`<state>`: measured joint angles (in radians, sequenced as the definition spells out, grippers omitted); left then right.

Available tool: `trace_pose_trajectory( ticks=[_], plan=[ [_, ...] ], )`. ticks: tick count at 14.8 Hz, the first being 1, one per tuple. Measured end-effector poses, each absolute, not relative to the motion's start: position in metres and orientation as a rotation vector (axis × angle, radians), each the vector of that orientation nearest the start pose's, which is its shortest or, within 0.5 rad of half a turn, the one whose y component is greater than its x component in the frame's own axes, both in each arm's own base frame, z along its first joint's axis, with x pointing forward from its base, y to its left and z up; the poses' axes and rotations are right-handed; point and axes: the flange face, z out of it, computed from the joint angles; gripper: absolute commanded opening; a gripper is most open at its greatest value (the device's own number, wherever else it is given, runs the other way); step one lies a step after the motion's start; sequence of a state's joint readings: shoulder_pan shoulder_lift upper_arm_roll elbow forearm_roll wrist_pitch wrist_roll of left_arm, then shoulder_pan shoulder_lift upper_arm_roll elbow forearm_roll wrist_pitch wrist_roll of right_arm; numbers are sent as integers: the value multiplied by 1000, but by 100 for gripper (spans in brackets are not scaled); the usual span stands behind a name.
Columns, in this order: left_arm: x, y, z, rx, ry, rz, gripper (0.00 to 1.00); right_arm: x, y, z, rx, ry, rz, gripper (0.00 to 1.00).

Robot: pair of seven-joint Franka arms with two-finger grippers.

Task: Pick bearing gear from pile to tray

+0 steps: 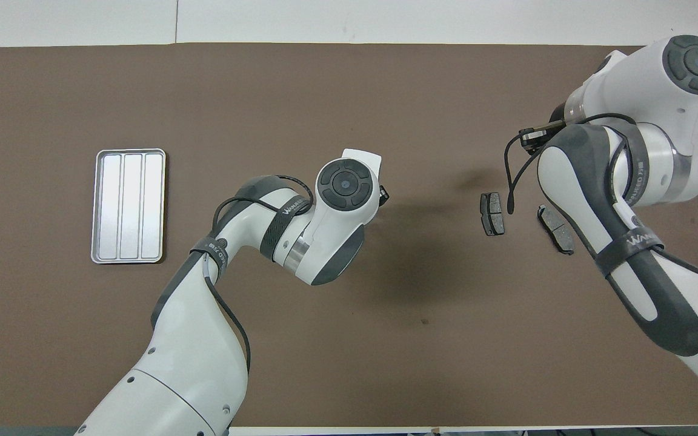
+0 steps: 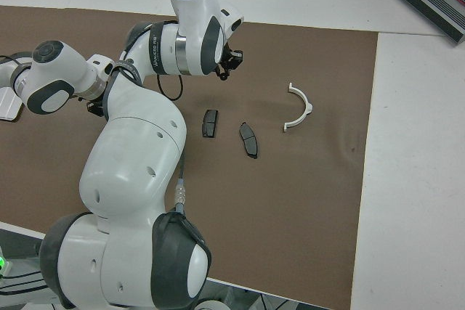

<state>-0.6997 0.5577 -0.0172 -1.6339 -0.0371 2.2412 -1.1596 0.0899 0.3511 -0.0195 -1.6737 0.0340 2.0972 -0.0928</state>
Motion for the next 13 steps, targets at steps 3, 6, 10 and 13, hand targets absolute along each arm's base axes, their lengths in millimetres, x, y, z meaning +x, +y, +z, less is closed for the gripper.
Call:
trace_pose_trajectory(
  ticks=[3, 6, 10, 13],
  plan=[
    [523, -452, 298, -3114, -748, 0, 64, 661, 50, 407, -3108, -231, -115, 0],
    [525, -449, 298, -3111, -756, -5, 64, 661, 50, 407, -3108, -231, -115, 0],
    [527, -447, 297, -3108, -761, -8, 64, 661, 50, 406, -3108, -231, -119, 0],
    [527, -447, 294, -3107, -761, -7, 63, 661, 49, 402, -3108, -229, -137, 0]
  ],
)
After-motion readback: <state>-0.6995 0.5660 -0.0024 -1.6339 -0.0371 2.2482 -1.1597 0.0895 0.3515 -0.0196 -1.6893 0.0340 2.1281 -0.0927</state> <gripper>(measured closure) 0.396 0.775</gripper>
